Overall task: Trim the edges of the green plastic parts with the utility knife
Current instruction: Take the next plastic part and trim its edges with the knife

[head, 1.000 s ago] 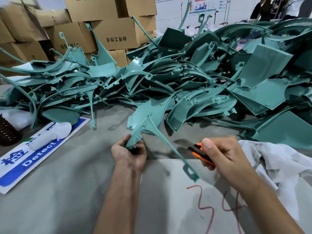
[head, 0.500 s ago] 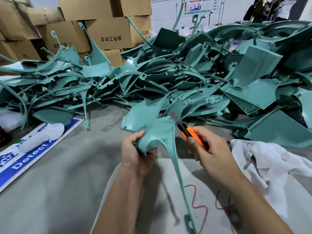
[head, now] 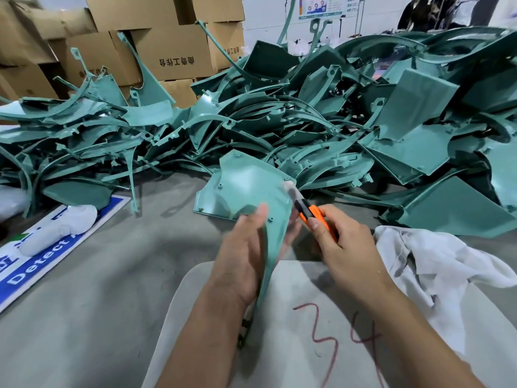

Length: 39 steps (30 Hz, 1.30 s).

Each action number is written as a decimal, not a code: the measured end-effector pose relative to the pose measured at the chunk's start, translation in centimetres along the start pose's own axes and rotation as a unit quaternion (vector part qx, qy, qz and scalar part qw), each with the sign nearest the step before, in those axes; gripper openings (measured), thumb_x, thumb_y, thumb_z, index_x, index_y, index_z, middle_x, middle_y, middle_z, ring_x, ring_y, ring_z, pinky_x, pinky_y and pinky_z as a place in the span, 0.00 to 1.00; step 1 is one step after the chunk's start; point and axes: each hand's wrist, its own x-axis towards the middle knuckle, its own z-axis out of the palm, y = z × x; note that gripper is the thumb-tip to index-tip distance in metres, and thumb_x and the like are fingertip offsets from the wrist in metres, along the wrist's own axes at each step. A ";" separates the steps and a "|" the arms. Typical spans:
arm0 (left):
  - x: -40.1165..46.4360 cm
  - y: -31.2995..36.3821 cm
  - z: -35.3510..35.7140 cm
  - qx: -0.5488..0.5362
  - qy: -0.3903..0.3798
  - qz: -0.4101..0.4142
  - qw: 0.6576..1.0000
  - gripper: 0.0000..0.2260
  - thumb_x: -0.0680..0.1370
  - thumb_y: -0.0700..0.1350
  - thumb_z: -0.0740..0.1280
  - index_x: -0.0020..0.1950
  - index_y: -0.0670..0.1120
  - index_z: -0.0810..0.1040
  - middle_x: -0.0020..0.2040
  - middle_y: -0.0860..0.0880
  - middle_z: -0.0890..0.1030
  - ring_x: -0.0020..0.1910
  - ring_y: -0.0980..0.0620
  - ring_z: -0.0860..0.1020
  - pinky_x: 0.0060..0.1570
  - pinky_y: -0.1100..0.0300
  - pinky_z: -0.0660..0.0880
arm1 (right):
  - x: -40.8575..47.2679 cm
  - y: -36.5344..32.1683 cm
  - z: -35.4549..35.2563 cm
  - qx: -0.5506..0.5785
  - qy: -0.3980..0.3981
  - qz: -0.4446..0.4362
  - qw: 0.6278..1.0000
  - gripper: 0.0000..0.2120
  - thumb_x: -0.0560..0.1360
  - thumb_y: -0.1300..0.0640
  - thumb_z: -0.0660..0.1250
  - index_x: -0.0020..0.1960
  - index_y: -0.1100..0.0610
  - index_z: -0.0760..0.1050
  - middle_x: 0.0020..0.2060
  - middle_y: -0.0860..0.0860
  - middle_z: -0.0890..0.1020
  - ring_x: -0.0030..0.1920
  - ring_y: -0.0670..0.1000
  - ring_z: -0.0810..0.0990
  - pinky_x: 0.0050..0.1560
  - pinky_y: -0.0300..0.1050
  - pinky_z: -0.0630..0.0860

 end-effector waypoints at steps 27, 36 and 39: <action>1.5 -0.3 -0.5 0.029 0.194 0.079 0.977 0.19 0.82 0.61 0.62 0.56 0.45 0.70 0.25 0.52 0.64 0.18 0.57 0.62 0.17 0.66 0.61 | -1.1 -1.7 1.3 0.033 -0.107 -0.111 0.987 0.05 0.83 0.47 0.64 0.56 0.43 0.78 0.36 0.45 0.81 0.37 0.53 0.79 0.37 0.46 0.74; 2.1 1.0 -2.2 -0.106 0.168 0.101 0.975 0.20 0.82 0.60 0.62 0.50 0.43 0.76 0.26 0.54 0.67 0.22 0.58 0.64 0.20 0.67 0.62 | -1.2 -2.1 0.5 0.053 -0.192 -0.150 0.968 0.06 0.84 0.52 0.67 0.59 0.45 0.81 0.40 0.45 0.82 0.36 0.51 0.78 0.36 0.40 0.71; 2.0 1.8 -2.8 -0.147 0.152 0.118 0.970 0.18 0.79 0.59 0.65 0.48 0.43 0.75 0.29 0.54 0.63 0.22 0.59 0.60 0.20 0.68 0.58 | -1.3 -2.3 0.5 0.061 -0.210 -0.158 0.963 0.08 0.84 0.51 0.67 0.60 0.44 0.82 0.42 0.44 0.83 0.38 0.48 0.78 0.38 0.36 0.70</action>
